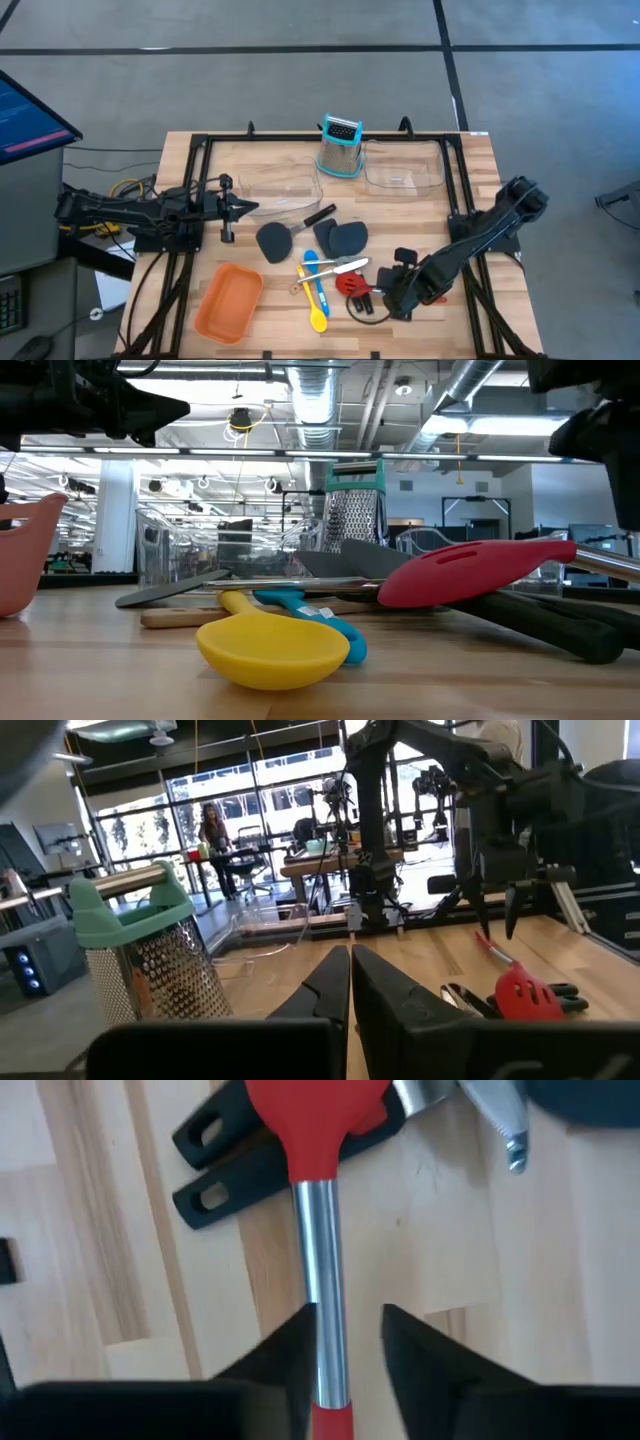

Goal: Pick & Place Kitchen Items
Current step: Put the red slotted serving spoon into the right transparent bin

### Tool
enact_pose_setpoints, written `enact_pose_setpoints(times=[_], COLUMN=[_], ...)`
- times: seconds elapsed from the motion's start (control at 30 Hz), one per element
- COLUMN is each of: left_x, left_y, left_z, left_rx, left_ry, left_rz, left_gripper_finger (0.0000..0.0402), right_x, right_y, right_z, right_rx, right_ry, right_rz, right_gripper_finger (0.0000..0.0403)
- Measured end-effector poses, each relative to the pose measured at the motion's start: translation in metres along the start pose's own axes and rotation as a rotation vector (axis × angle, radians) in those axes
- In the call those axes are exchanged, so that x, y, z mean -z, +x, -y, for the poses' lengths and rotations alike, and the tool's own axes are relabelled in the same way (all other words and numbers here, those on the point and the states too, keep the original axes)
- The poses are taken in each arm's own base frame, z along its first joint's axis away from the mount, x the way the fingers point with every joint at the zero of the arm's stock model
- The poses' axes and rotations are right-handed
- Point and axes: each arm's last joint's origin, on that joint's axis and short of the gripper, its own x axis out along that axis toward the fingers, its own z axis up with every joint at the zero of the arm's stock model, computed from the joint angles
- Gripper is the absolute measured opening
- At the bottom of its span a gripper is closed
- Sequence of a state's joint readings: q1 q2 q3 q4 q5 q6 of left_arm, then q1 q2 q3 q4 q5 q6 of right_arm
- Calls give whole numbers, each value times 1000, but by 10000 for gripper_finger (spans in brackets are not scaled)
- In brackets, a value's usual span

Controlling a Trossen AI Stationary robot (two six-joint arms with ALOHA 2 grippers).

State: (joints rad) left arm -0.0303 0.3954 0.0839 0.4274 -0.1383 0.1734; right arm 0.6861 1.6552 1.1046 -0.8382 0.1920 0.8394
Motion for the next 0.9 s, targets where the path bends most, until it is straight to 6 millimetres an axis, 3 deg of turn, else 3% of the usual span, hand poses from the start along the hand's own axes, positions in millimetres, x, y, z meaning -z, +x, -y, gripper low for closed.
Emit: enact_pose_setpoints(times=[0.17, 0.3, 0.73, 0.9], left_x=[0, 0, 1, 4], left_y=[0, 0, 1, 3], left_z=[0, 0, 0, 1], left_rx=[0, 1, 5, 8], left_ry=[-32, -32, -31, -28], left_rz=[0, -1, -10, -31], left_gripper_finger=[2, 2, 2, 2], right_x=[1, 1, 2, 1], right_y=[10, 18, 47, 49], right_z=[-3, -5, -13, -14], right_rx=[17, 22, 55, 49], right_ry=[-6, -9, -18, -16], right_rz=[-30, -45, -79, -74], right_gripper_finger=[216, 252, 230, 211])
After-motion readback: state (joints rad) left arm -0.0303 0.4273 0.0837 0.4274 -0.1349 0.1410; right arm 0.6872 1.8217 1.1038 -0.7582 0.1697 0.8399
